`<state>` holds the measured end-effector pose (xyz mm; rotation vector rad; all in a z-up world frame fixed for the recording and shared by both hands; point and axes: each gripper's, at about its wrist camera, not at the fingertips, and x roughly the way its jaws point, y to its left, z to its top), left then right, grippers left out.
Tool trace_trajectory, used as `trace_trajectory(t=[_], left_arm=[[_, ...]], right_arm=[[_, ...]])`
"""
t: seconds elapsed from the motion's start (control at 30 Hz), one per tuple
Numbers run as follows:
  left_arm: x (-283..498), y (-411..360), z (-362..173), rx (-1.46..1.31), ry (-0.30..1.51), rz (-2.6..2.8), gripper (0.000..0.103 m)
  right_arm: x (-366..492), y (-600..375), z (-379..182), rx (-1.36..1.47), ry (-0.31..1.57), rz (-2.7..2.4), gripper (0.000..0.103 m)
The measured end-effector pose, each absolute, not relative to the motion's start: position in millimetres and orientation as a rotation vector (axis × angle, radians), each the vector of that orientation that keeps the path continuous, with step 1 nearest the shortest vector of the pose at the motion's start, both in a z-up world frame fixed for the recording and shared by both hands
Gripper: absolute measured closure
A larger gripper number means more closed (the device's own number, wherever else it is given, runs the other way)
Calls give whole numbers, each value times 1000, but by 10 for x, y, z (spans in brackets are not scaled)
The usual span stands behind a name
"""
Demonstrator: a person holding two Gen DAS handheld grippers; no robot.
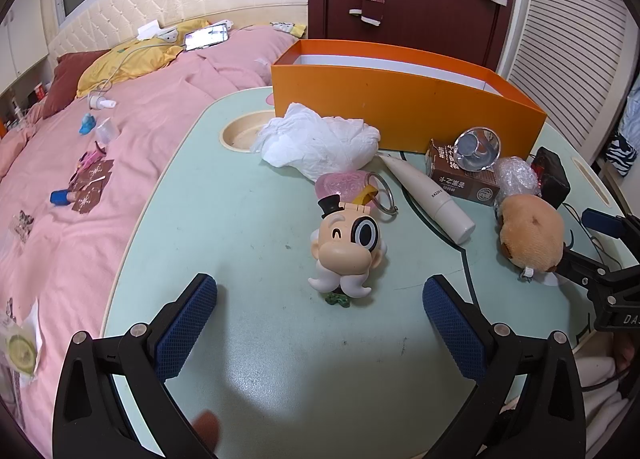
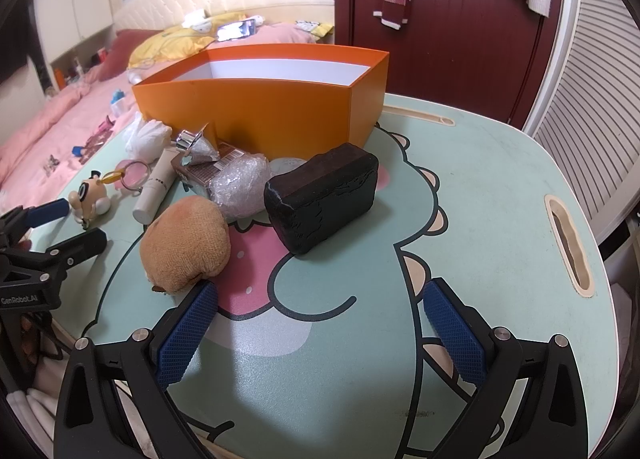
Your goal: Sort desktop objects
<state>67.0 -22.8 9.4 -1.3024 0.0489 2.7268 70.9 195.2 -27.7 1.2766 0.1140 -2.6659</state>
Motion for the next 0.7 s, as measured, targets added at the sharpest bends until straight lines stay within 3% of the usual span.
trace_trajectory(t=[0.7], left_arm=[[677,-219,95,-1306,52,2725,0]], right_arm=[[709,1971,-277,1272,114,-2664,0]])
